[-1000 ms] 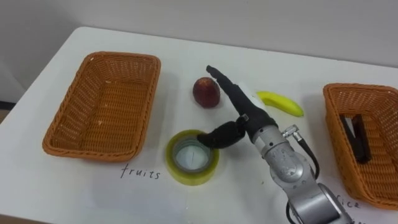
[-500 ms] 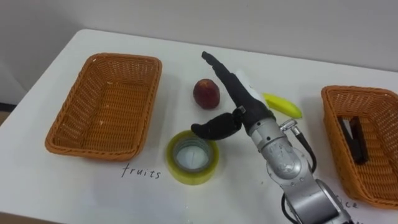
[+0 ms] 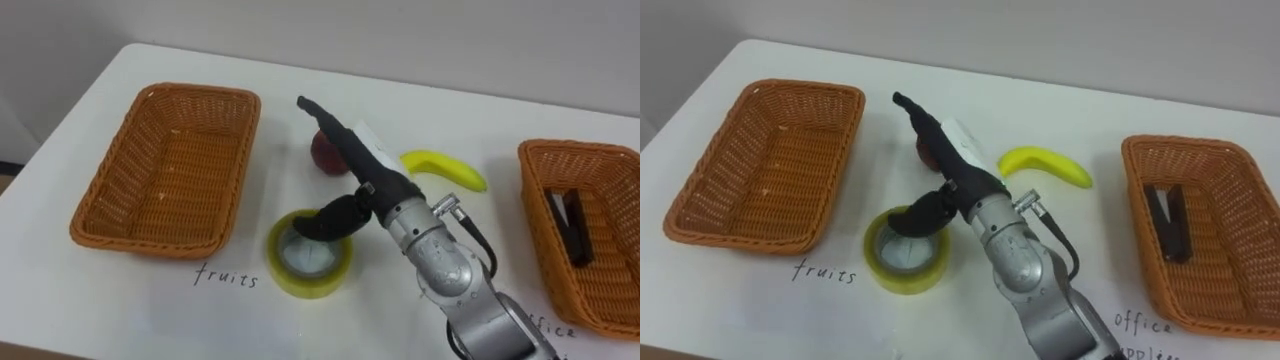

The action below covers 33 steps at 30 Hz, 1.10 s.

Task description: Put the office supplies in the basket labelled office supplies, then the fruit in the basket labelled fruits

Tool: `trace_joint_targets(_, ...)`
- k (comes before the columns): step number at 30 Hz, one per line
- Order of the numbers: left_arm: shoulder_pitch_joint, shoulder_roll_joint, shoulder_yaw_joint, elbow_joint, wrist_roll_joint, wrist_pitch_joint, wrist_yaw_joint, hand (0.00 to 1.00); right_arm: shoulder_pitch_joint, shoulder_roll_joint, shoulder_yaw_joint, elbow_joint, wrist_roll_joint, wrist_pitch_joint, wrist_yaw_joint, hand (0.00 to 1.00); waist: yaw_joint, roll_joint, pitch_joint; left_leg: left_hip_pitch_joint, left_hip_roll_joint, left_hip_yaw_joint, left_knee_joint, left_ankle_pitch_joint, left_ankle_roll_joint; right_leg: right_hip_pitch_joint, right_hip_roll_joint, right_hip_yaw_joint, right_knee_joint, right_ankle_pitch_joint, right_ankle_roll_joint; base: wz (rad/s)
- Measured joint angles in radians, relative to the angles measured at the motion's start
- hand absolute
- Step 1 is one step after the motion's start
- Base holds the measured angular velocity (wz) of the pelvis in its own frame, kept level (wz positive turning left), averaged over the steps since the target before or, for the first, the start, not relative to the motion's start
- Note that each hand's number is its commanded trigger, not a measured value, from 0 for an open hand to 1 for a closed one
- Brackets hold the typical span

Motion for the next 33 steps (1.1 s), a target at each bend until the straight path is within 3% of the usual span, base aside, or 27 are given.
trace_joint_targets(7,-0.007,0.001,0.001,0.005,0.005,0.002,-0.020,0.00,0.000,-0.002,0.000,0.057,-0.039,0.005,0.058,0.00,0.001,0.008,0.0055,-0.001,0.000,0.000,-0.005,0.000,0.000,-0.003,0.000,0.000,0.000,0.000,0.000,0.00)
trace_joint_targets(16,-0.018,0.004,0.002,0.006,0.005,0.002,-0.042,0.00,0.000,-0.005,0.000,0.078,-0.066,0.010,0.098,0.00,0.000,-0.008,-0.0040,0.004,-0.001,0.002,-0.006,0.003,0.001,-0.004,-0.001,0.002,0.000,0.000,0.000,-0.01)
trace_joint_targets(17,-0.019,0.004,0.002,0.012,0.005,0.002,-0.043,0.00,0.000,-0.004,0.000,0.081,-0.072,0.014,0.099,0.00,0.000,-0.006,-0.0007,0.010,-0.001,0.001,-0.007,0.003,0.001,0.002,-0.001,0.002,-0.001,0.000,0.000,0.04)
trace_joint_targets(22,-0.033,0.004,0.002,0.026,0.011,0.001,-0.043,0.00,0.000,-0.002,-0.001,0.086,-0.112,0.018,0.111,0.00,0.000,-0.015,-0.0025,0.009,-0.001,0.001,-0.007,0.003,0.001,0.004,-0.002,0.001,0.000,0.000,0.000,0.00)
trace_joint_targets(33,-0.035,0.005,0.002,0.025,0.010,0.002,-0.057,0.00,-0.003,-0.003,-0.014,0.083,-0.161,0.028,0.183,0.00,-0.003,-0.015,-0.0020,0.009,-0.002,-0.002,-0.012,0.003,0.001,0.007,-0.002,0.000,0.002,0.000,0.000,0.00)
